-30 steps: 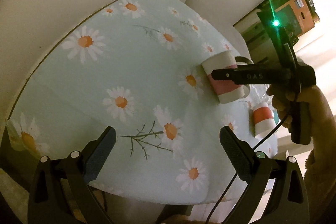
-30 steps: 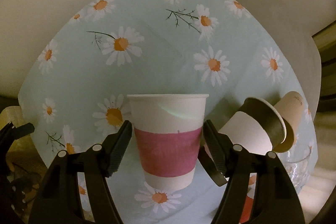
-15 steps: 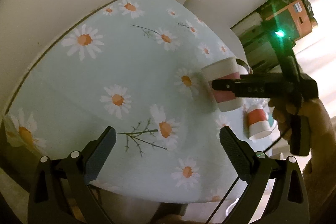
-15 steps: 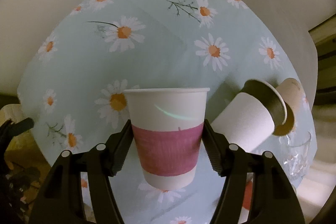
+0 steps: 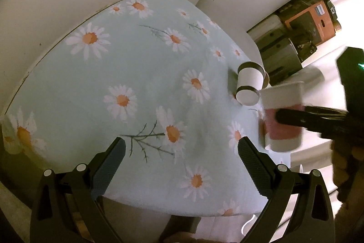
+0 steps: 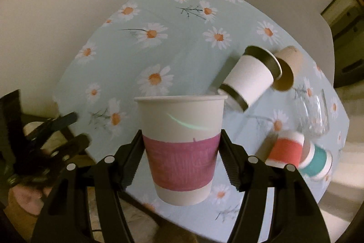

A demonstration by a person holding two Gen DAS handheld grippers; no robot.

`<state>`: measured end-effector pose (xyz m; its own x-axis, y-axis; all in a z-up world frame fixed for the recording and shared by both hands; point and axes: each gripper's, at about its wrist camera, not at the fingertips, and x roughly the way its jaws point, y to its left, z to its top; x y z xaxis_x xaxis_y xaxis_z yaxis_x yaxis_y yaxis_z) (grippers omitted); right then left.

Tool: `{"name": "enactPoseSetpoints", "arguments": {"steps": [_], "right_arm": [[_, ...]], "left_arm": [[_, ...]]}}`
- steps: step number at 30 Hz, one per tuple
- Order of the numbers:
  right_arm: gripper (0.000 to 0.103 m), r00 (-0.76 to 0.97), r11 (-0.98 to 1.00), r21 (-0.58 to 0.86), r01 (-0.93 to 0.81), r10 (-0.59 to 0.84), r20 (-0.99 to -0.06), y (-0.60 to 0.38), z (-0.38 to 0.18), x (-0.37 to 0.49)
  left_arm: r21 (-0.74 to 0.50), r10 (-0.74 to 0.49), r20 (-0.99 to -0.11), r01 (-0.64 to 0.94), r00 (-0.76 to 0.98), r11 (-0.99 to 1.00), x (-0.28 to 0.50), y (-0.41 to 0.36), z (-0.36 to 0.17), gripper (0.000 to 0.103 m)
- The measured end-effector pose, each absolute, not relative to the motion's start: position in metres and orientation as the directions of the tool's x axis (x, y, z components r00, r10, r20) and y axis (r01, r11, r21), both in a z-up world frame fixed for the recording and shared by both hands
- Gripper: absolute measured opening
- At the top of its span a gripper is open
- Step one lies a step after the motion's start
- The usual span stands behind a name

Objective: Flip cup upright
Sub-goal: 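Rotate the held pink-banded cup upright and lower it onto the tablecloth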

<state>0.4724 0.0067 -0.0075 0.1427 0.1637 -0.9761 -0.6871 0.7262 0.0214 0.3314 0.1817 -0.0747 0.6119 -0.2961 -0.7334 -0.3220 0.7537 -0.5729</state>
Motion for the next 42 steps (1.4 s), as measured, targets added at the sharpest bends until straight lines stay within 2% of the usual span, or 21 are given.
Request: {"name": "enactPoseSetpoints", "arguments": {"steps": [9,16,25,31,42], "right_arm": [[0.064,0.149,0.832,0.113,-0.543,0.228,-0.962,-0.024,-0.003,0.434],[0.064,0.111,0.908,0.255,-0.332,0.306,-0.946,-0.060,-0.043,0.429],[0.064,0.136,0.946,0.268,-0.182,0.294,-0.946,-0.077,-0.083,0.432],[0.066,0.135,0.955,0.255,-0.154,0.276,-0.952,-0.075,-0.099,0.433],[0.068,0.137,0.952,0.262,-0.156,0.284,-0.949,-0.080,-0.092,0.427]], "left_arm": [[-0.596,-0.330,-0.733,-0.328,0.595,0.733,0.323,0.181,-0.080,0.096],[-0.576,-0.333,-0.753,-0.324,0.567,0.751,0.322,0.175,-0.086,0.096],[-0.597,-0.360,-0.739,-0.304,0.570,0.743,0.324,0.173,-0.084,0.096],[-0.609,-0.363,-0.729,-0.306,0.581,0.732,0.322,0.178,-0.081,0.096],[-0.597,-0.370,-0.735,-0.284,0.568,0.750,0.323,0.169,-0.079,0.096]]}}
